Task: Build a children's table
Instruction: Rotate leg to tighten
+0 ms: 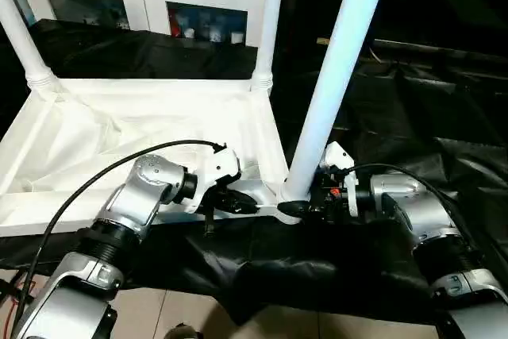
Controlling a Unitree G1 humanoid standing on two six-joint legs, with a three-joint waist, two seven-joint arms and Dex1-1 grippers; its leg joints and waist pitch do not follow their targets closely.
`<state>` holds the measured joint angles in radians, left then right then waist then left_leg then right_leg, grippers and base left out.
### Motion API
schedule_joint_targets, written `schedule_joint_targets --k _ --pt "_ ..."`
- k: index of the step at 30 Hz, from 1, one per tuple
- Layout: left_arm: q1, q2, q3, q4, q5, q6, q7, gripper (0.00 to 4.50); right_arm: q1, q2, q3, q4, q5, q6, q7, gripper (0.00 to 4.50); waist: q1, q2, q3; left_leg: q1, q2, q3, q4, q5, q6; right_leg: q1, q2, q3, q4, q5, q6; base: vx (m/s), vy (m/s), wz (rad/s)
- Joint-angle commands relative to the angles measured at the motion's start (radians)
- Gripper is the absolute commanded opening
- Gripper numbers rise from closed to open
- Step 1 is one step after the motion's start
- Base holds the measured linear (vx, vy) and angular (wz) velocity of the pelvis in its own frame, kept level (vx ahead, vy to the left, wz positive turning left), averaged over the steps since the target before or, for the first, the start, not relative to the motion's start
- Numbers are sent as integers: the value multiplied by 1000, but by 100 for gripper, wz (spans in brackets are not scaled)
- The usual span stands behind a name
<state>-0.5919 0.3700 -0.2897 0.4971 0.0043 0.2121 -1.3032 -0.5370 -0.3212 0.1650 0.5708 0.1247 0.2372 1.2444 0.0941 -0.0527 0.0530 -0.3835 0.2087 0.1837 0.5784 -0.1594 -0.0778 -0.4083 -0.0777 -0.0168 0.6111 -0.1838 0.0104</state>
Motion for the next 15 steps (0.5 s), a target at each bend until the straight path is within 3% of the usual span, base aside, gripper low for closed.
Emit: schedule_joint_targets --k 1,7,10,12,15 --pt "-13 -33 -11 -40 -15 -17 22 0 17 28 61 -32 16 14 45 306 -2 7 -65 25 21 2 -69 -248 13 39 -44 18 -64 -146 -238 0 0 0" --pt "-30 -74 10 -11 -4 -6 113 0 -6 87 23 49 -22 -13 -131 280 -10 6 -61 25 19 -1 -73 -291 -7 32 -47 20 -72 -235 -219 0 0 0" --pt "-72 -131 30 52 22 5 251 0 -70 167 -38 200 -69 -40 -418 276 -23 6 -59 26 16 -7 -77 -335 -42 30 -50 19 -79 -344 -187 0 0 0" --pt "-105 -179 44 99 43 18 361 0 -109 221 -76 276 -64 -20 -563 275 -37 6 -60 29 14 -8 -76 -348 -55 24 -47 20 -82 -348 -180 0 0 0" --pt "-138 -238 58 141 52 41 470 0 -147 276 -98 351 -73 -39 -720 275 -36 5 -62 28 14 -7 -73 -336 -41 28 -47 20 -84 -322 -182 0 0 0"
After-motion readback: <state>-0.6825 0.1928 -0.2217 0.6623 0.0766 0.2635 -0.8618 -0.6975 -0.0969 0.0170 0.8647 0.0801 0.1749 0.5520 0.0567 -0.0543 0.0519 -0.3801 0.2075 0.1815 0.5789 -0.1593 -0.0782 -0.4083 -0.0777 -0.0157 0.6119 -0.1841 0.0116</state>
